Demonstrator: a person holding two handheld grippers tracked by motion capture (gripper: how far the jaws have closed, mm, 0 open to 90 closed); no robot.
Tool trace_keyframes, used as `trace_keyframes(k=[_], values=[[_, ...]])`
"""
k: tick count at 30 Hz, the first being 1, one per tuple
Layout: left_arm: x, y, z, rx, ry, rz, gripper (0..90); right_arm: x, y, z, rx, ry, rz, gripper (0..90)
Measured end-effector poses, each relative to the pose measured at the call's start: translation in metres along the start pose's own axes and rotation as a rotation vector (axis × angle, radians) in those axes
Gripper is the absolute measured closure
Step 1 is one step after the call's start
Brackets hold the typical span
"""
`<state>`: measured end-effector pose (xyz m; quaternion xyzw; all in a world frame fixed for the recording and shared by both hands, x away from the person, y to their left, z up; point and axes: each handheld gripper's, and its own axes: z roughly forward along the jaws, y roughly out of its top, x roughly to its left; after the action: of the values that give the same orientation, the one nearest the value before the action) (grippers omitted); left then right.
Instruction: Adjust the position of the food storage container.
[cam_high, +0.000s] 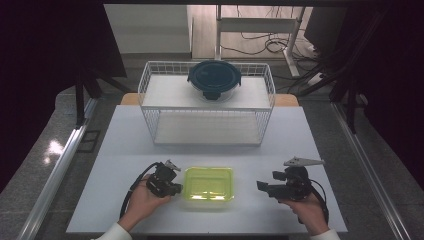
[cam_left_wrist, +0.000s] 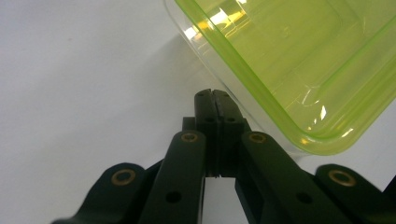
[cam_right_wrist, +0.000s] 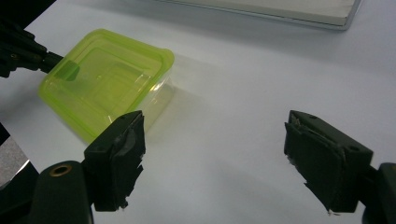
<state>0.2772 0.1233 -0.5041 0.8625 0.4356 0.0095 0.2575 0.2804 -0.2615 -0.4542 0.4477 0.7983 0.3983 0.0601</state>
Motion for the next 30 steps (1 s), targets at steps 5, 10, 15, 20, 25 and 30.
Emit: trace_keyframes(k=[5,10,15,20,25,30], values=[[-0.003,0.003,0.003,0.001,-0.006,0.003,89.9,0.0,0.0,0.0,0.0,-0.001,-0.001,20.4],[-0.003,0.003,0.004,-0.002,-0.009,0.002,89.9,0.001,0.0,-0.001,-0.006,0.017,0.008,20.5],[0.003,-0.003,-0.005,-0.028,0.025,-0.008,89.9,0.001,0.0,-0.001,-0.011,0.011,0.011,20.4],[0.004,-0.013,-0.026,-0.107,0.039,-0.014,89.8,0.002,0.0,-0.001,-0.01,0.008,0.007,20.4],[0.007,-0.019,-0.041,-0.194,0.055,-0.064,70.0,0.004,-0.001,0.003,-0.003,0.009,0.006,20.4],[0.01,-0.018,-0.041,-0.235,0.013,-0.154,32.6,0.008,-0.003,0.009,0.013,0.036,0.019,20.3]])
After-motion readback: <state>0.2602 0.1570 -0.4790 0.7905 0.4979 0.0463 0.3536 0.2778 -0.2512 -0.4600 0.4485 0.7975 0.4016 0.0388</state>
